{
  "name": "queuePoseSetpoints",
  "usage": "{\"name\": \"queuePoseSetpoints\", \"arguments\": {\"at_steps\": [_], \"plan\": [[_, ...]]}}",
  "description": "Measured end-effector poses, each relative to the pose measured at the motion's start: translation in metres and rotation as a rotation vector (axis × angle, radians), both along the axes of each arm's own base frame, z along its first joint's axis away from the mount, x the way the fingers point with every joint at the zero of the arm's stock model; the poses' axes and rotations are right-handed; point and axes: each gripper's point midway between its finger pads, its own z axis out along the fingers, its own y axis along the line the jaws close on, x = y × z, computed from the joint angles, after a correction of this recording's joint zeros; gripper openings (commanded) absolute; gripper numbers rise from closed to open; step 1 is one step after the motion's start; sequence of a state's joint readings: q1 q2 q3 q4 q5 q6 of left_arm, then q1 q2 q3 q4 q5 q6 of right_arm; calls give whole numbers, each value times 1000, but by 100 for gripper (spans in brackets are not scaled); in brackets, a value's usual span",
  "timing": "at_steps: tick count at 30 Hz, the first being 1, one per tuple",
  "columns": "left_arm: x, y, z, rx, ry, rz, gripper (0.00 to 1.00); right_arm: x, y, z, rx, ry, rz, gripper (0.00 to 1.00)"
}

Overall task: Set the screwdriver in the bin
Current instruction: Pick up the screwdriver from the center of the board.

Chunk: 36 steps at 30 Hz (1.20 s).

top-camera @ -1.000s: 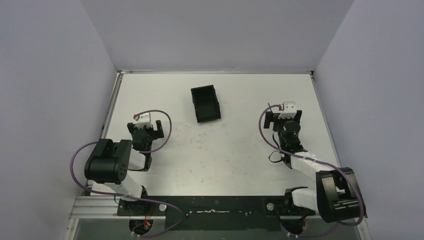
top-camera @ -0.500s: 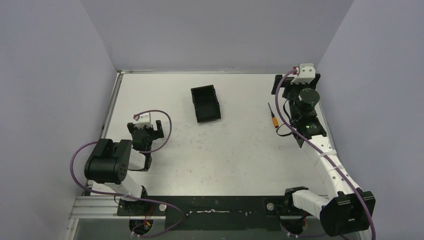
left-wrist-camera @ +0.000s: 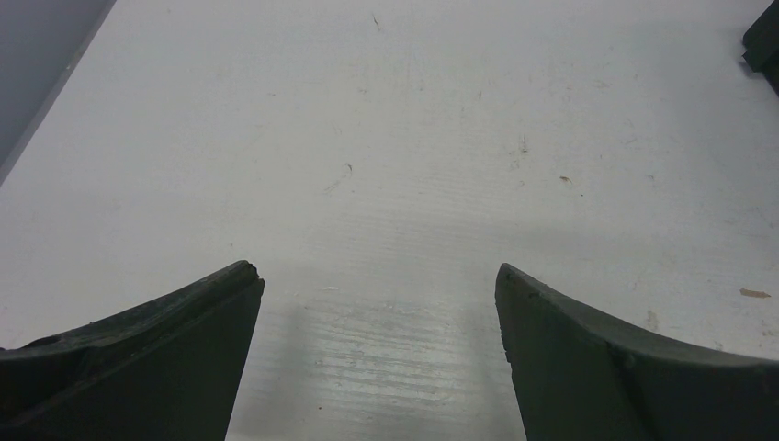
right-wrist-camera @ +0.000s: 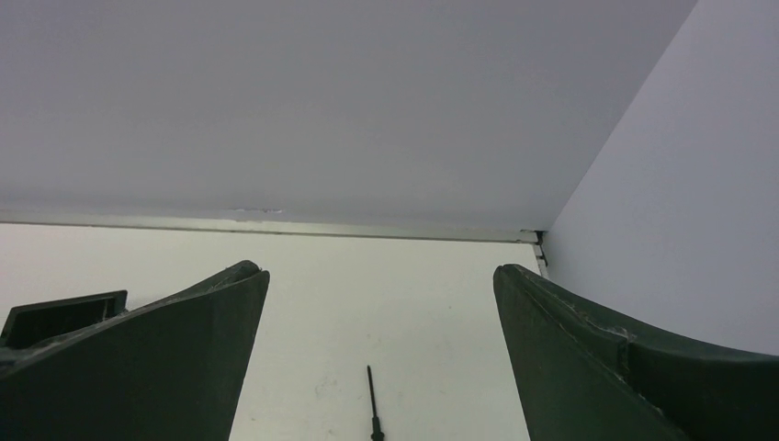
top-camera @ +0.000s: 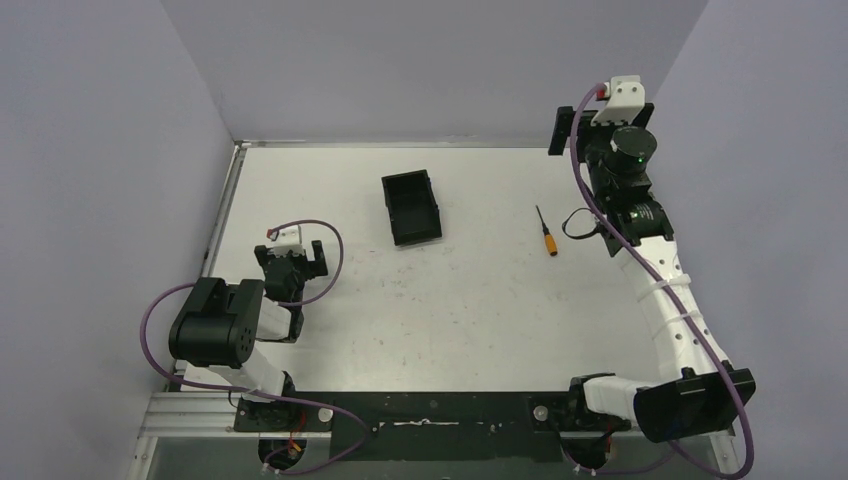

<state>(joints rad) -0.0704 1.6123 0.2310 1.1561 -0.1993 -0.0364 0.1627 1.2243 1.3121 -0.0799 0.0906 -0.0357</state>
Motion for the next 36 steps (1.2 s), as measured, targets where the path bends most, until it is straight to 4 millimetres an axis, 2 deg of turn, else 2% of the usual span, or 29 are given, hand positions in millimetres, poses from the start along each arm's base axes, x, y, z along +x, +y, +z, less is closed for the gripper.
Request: {"name": "queuePoseSetpoints", "arguments": {"at_steps": [4, 8, 15, 23, 28, 36], "plan": [[0, 0, 0, 0, 1, 0, 97, 9, 0, -9, 30, 53, 10, 100], [0, 0, 0, 0, 0, 0, 97, 16, -10, -20, 66, 102, 15, 100], [0, 0, 0, 0, 0, 0, 97, 41, -13, -39, 72, 194, 30, 100], [0, 0, 0, 0, 0, 0, 97, 62, -12, -91, 67, 346, 18, 100], [0, 0, 0, 0, 0, 0, 97, 74, -15, -133, 75, 452, 3, 100], [0, 0, 0, 0, 1, 0, 97, 85, -21, -190, 83, 582, -9, 99]]}}
